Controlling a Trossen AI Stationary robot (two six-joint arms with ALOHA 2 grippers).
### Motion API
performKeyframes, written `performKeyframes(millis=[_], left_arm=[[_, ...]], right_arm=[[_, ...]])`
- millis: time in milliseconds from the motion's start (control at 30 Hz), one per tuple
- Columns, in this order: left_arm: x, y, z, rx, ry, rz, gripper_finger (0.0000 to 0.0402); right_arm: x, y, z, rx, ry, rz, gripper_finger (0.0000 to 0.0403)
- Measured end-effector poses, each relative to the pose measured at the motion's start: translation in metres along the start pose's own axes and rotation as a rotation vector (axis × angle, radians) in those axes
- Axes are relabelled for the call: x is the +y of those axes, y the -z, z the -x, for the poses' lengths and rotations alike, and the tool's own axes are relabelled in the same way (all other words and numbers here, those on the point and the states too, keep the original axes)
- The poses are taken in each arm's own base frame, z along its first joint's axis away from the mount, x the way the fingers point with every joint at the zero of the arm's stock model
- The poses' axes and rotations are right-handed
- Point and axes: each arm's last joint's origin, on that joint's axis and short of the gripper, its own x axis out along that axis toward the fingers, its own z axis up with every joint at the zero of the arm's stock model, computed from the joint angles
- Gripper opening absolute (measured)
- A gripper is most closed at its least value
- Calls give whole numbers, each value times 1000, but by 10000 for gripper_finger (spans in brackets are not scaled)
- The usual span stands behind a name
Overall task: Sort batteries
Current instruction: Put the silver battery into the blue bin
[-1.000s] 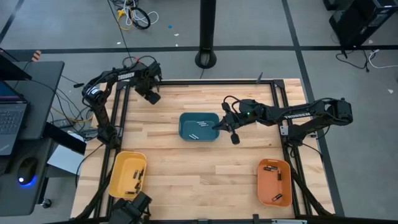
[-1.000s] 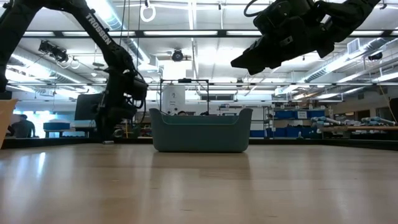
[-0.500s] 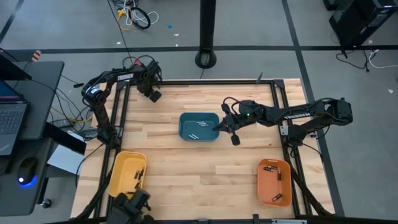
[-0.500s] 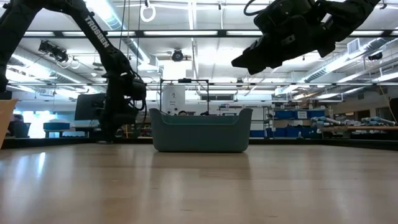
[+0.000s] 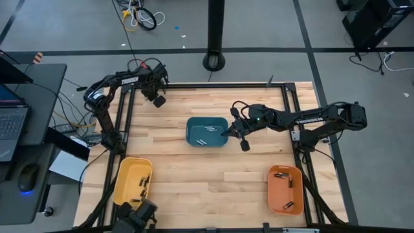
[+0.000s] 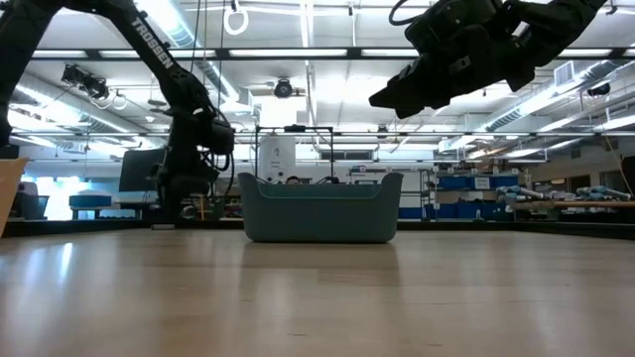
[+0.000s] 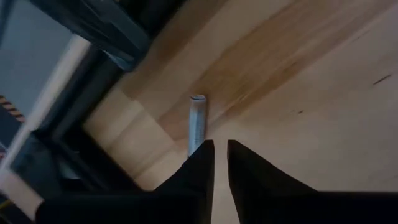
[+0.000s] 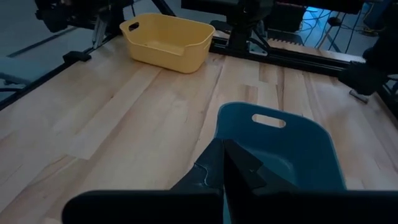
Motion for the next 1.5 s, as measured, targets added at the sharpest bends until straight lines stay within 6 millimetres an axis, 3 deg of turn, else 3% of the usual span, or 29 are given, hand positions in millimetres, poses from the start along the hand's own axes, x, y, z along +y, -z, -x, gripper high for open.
performKeyframes(millis=[233,567,700,1200,1500], left_arm=[[2,3,10,-21,-50,4,66],[11,2,-3,-66,-48,24,171],[9,0,-3,-94,14,1,193],[21,2,-17,-50,35,37,191],[23,3,-30,9,82,44,150]], right_arm=[[0,0,0,0,0,3,9],[0,0,0,3,-1,0,9],[0,0,0,3,-1,0,9],[0,0,0,3,-1,0,9],[0,0,0,3,-1,0,9]])
